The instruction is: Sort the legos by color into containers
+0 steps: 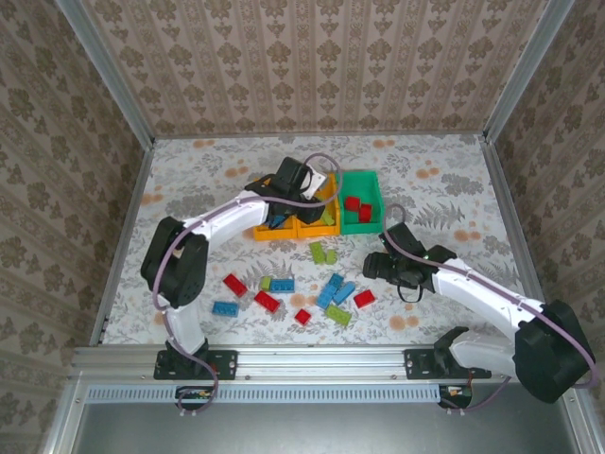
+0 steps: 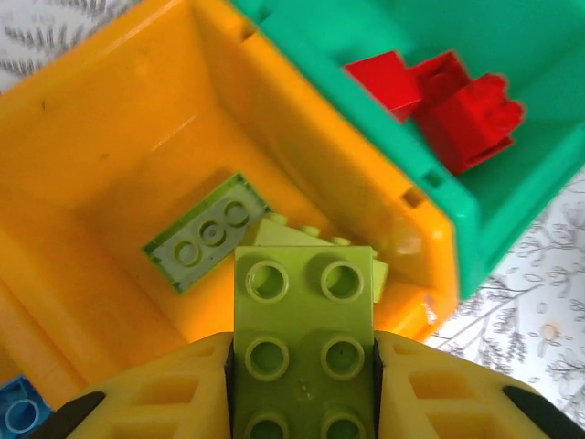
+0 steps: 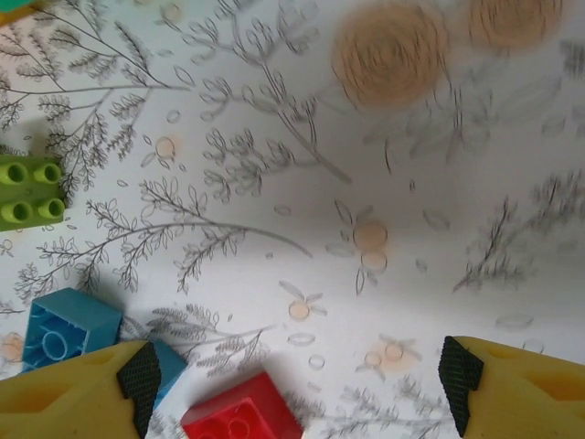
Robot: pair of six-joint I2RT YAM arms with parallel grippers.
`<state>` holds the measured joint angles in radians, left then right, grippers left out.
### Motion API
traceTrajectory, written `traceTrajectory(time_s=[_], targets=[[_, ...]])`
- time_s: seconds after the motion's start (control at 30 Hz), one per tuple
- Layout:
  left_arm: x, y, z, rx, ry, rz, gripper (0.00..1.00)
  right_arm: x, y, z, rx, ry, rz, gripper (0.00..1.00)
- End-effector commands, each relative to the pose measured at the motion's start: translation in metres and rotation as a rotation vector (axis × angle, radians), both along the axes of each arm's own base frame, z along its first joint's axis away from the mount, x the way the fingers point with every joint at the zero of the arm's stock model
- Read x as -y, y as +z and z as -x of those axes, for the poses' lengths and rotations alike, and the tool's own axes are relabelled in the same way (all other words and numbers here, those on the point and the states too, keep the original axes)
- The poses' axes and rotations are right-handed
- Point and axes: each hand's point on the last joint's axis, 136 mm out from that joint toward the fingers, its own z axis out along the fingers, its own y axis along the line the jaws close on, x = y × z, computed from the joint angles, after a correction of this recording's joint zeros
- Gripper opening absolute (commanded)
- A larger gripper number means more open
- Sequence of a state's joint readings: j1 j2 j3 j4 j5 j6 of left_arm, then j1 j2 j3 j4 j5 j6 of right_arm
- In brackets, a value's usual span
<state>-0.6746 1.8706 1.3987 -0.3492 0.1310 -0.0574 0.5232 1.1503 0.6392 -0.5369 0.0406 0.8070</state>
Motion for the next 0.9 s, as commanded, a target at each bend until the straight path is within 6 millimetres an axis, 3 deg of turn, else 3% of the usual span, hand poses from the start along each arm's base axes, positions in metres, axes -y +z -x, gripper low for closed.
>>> traceTrajectory(time_s=[0.0,0.23,0.4,0.57,0.7,0.87], targets=[[-0.002,-0.002,-0.011,-0.033,0.06,-0.022,0.35,-0.013,0.0,0.02,-0.116,-0.152,-0.156,0.84],[0.005,-0.008,-0.029,-0.006,0.082,-0.047,0.39,-0.039,-0.017,0.05,-0.355,-0.353,-0.391,0.84],[0.004,-0.01,-0.029,0.026,0.098,-0.068,0.61,-0.041,-0.016,0.062,-0.451,-0.431,-0.378,0.83],[0.002,-0.003,-0.023,0.064,0.12,-0.066,0.67,-0.043,-0.022,0.069,-0.515,-0.493,-0.378,0.8],[0.002,0.009,-0.013,0.113,0.122,-0.057,0.76,-0.052,-0.027,0.064,-0.541,-0.494,-0.387,0.75],[-0.005,0.018,0.004,0.158,0.111,-0.066,0.79,-0.052,-0.031,0.061,-0.556,-0.493,-0.348,0.73]])
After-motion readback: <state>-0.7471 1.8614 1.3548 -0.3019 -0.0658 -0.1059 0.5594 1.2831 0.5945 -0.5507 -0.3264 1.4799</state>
